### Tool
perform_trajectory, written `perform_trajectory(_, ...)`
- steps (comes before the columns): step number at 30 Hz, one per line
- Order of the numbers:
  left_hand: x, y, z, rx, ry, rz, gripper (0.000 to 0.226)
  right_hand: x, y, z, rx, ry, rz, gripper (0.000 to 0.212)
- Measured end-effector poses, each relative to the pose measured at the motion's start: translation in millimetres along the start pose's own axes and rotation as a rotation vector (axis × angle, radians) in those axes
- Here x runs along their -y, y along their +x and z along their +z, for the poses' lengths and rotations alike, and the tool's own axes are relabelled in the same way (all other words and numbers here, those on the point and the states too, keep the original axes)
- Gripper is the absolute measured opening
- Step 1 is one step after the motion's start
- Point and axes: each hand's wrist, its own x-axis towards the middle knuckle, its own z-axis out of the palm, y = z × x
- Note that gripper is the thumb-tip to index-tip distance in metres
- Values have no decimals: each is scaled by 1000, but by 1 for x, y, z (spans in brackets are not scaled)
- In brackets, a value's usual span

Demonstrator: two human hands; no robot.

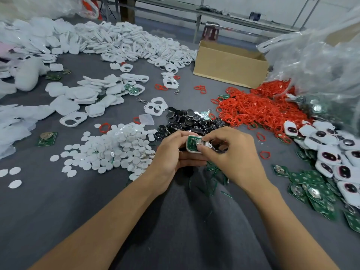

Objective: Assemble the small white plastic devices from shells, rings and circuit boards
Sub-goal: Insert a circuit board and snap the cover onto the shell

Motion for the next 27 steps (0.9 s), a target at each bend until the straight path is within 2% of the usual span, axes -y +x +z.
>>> perform_trajectory(27, 0, 0, -1, -8, -2, -1, 26, 9, -2, -1, 9, -110, 55, 10)
